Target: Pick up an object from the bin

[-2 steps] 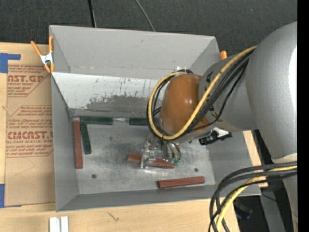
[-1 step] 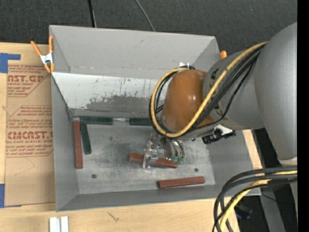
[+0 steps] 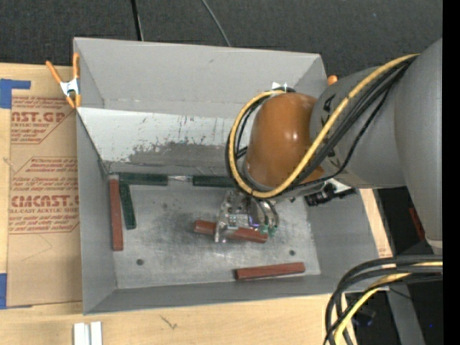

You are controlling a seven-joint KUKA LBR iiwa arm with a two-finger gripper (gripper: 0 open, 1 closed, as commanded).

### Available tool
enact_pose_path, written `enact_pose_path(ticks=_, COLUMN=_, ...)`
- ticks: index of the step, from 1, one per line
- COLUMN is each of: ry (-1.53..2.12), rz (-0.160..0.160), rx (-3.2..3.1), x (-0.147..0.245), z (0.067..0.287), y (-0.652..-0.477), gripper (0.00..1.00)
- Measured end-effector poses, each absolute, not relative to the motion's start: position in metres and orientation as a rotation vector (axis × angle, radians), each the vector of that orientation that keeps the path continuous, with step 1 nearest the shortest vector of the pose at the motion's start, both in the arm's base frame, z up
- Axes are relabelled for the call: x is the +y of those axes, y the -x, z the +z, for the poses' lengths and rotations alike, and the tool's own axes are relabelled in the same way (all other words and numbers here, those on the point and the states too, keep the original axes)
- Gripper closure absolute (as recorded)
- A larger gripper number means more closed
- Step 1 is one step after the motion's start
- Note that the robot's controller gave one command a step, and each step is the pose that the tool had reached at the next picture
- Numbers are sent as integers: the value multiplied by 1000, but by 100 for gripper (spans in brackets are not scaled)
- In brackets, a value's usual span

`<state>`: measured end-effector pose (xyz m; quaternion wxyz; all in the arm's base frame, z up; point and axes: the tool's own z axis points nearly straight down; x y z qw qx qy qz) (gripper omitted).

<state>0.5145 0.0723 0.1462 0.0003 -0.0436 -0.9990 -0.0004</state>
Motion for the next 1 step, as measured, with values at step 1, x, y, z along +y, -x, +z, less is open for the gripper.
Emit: enact_pose_path(ticks=1, ry=136, rz=-2, rx=-3142, x=72, z=158, y=-514, gripper=100)
